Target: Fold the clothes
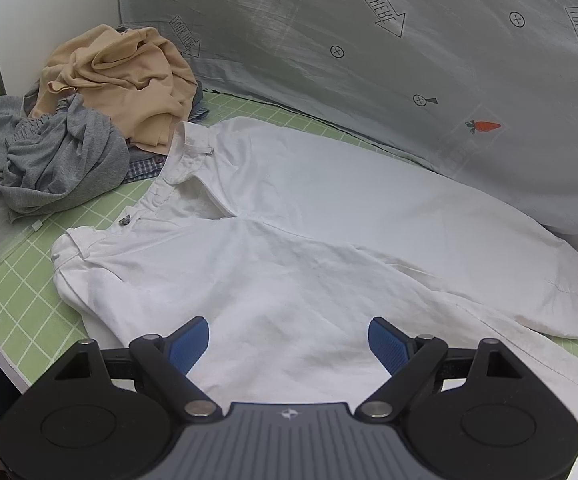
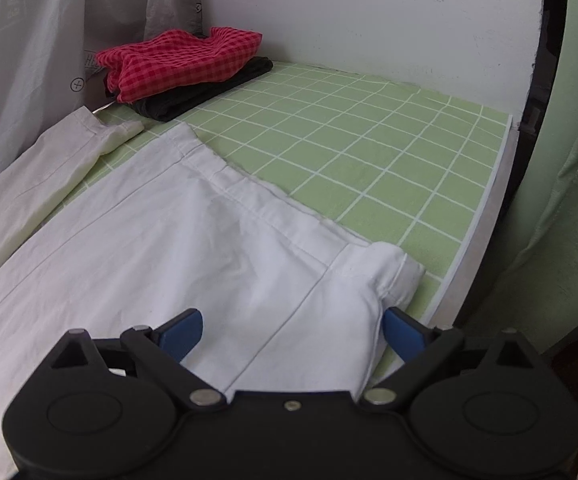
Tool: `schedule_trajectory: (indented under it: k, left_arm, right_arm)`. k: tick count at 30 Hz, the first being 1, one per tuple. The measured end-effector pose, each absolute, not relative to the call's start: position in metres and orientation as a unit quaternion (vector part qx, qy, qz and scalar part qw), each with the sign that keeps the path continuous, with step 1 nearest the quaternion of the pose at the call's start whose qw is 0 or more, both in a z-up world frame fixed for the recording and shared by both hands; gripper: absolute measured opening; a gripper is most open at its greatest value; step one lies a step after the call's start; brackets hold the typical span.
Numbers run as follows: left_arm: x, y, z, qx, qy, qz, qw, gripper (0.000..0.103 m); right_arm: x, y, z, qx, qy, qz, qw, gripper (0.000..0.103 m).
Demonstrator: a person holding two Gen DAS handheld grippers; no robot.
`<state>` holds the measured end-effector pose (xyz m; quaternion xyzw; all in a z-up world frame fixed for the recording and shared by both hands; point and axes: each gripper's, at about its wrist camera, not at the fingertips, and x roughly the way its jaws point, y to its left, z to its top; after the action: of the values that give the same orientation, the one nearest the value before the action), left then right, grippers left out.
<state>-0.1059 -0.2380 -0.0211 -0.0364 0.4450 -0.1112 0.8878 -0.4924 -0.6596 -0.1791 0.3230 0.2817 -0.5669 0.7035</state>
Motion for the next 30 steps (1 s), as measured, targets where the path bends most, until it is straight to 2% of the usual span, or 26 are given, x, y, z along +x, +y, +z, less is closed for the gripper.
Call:
schedule_trajectory:
  k: [12, 21, 26, 30]
  left_arm:
    - [-0.083, -0.199, -0.036, -0.127, 0.476, -0.068, 0.868, 0.088]
    - [-0.041, -0.109, -0.078, -0.262, 0.526, 0.046, 0.808, 0.088]
    - [-0.03, -0.081, -0.101, -0.277, 0.539, 0.089, 0.791, 0.087]
    - [-0.023, -0.066, -0.117, -0.296, 0.547, 0.107, 0.776, 0.087]
  right_arm:
    - [-0.496, -0.636, -0.173, 0.413, 0.259, -0.524, 0.698, 0.098]
    - [-0.503, -0.637, -0.171, 0.521, 0.188, -0.509, 0.659, 0.102]
    - [-0.514, -0.635, -0.174, 0.575, 0.136, -0.499, 0.634, 0.103]
    - [-0.515, -0.632, -0.176, 0.61, 0.125, -0.48, 0.618, 0.103]
